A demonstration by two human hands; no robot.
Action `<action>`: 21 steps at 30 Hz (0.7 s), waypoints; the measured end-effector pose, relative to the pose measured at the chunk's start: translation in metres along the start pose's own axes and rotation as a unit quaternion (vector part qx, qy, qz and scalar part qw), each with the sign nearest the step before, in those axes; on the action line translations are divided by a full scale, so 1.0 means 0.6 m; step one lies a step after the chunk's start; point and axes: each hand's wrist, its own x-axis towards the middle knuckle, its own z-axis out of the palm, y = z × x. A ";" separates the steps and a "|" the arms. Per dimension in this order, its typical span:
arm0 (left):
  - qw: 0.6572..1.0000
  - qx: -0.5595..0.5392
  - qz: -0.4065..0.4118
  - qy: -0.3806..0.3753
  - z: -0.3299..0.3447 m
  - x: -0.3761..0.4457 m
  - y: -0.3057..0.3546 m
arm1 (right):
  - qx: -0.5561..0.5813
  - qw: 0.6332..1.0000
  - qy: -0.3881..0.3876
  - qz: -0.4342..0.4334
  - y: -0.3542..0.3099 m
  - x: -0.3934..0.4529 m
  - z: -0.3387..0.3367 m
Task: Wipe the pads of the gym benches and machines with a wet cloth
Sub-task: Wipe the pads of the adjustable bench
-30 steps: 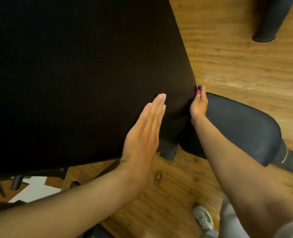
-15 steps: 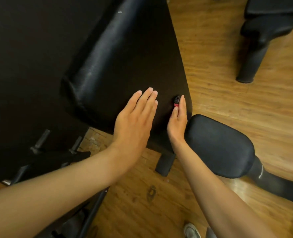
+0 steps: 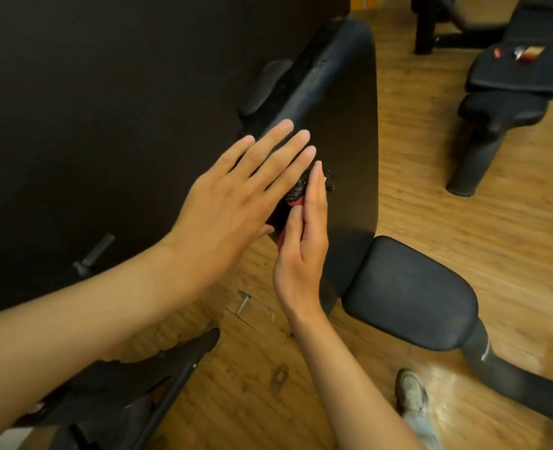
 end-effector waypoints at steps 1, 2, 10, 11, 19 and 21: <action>1.000 0.004 -0.002 0.009 0.005 0.001 0.002 | -0.002 1.000 -0.007 -0.016 -0.002 -0.005 0.002; 1.000 0.010 -0.004 0.014 0.009 0.002 0.004 | -0.009 0.999 -0.012 -0.035 0.001 -0.007 0.004; 0.988 0.148 0.006 0.033 0.056 -0.022 0.099 | -0.100 0.991 0.085 0.012 0.170 0.005 -0.051; 0.987 0.156 0.016 0.012 0.064 -0.028 0.115 | -0.112 0.988 0.099 0.032 0.198 0.000 -0.062; 0.975 0.206 0.046 -0.067 0.122 -0.009 0.191 | -0.164 0.953 0.161 0.199 0.414 -0.046 -0.153; 0.975 0.211 0.039 -0.064 0.125 -0.003 0.198 | -0.154 0.935 0.173 0.270 0.462 -0.062 -0.175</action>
